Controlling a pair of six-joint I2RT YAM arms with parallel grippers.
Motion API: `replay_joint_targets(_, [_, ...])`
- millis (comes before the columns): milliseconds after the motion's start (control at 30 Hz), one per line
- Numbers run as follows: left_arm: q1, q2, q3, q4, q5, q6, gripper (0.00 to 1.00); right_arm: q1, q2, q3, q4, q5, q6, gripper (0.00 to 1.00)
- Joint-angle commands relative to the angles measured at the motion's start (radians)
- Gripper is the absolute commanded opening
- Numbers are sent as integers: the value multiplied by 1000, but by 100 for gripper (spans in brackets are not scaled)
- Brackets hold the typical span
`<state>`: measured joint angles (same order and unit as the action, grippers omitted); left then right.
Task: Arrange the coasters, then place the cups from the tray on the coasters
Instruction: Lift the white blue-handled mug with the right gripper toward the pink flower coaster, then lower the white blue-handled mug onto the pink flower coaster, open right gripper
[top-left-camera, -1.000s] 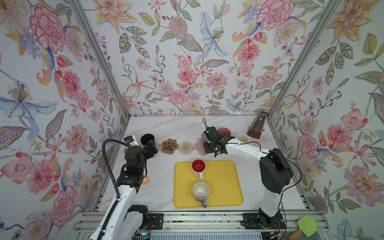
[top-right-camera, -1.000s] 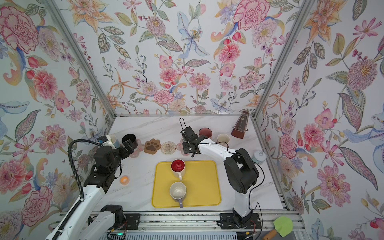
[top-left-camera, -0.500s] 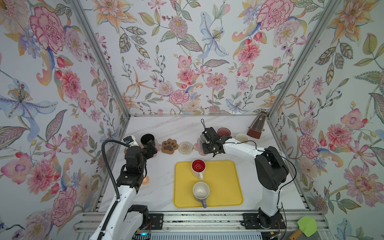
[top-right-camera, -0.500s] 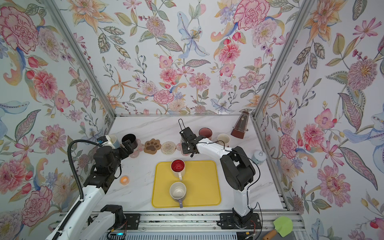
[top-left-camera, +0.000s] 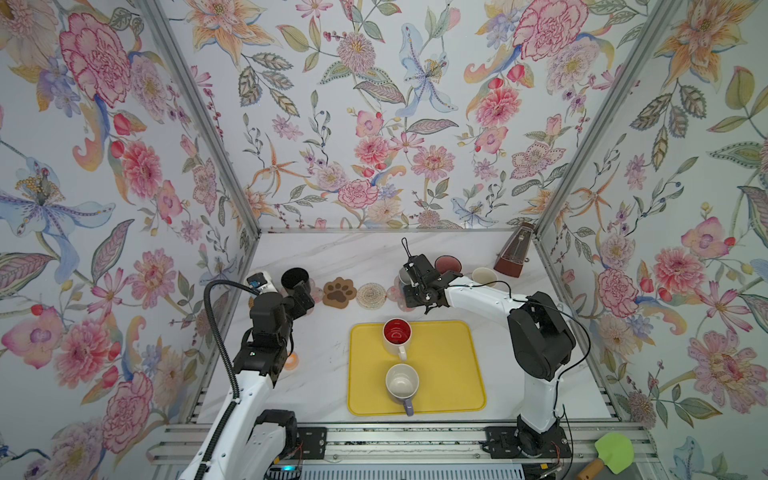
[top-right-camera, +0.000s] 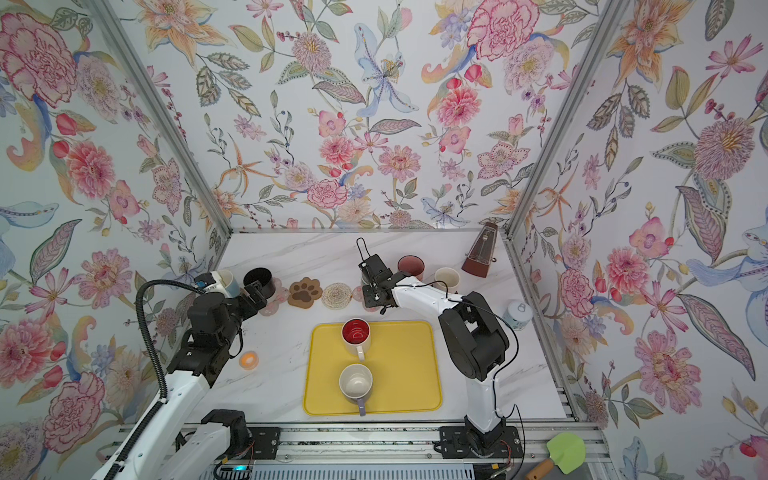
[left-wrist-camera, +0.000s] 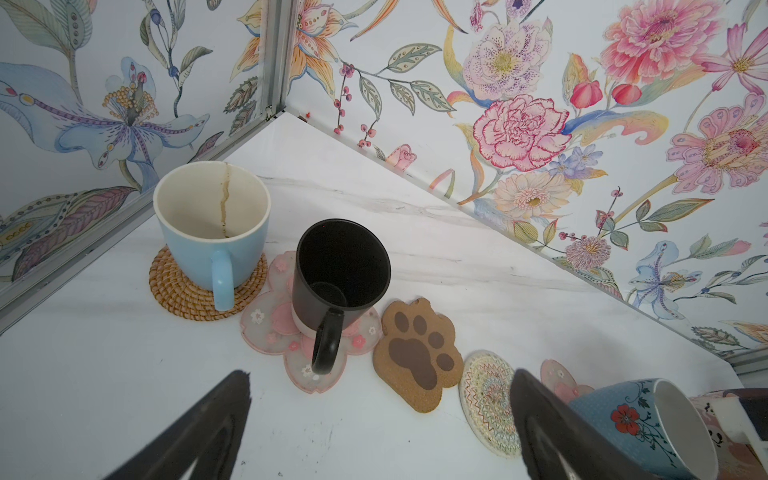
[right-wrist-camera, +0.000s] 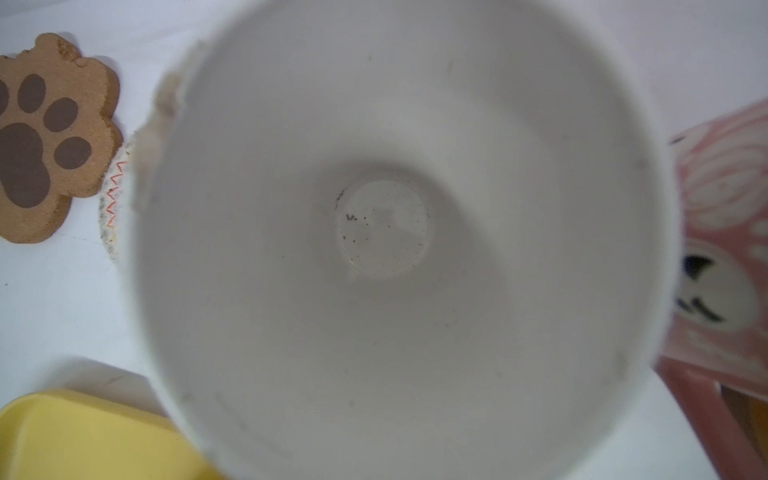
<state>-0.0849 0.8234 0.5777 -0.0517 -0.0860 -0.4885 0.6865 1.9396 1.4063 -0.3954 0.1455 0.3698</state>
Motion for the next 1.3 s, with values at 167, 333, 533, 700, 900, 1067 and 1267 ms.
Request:
replay_joint_targets(167, [7, -4, -2, -10, -14, 1, 99, -4, -3, -13, 53, 8, 2, 2])
replay_joint_targets(333, [6, -4, -3, -10, -15, 0, 99, -4, -11, -32, 56, 8, 9, 3])
replay_joint_targets(533, [8, -2, -1, -7, -15, 1, 99, -5, -14, -50, 56, 11, 16, 4])
replay_joint_targets(700, [7, 1, 2, -8, -12, 1, 99, -4, -19, -55, 56, 15, 17, 7])
replay_joint_targets(900, [6, 3, 3, -14, -17, 1, 99, -4, -44, -57, 62, 19, 19, 18])
replay_joint_targets(1067, [8, 5, 4, -14, -20, -1, 99, -4, -72, -54, 64, 19, 20, 40])
replay_joint_targets(1267, [8, 14, 9, -14, -15, -5, 99, -4, -143, -50, 66, 23, 24, 66])
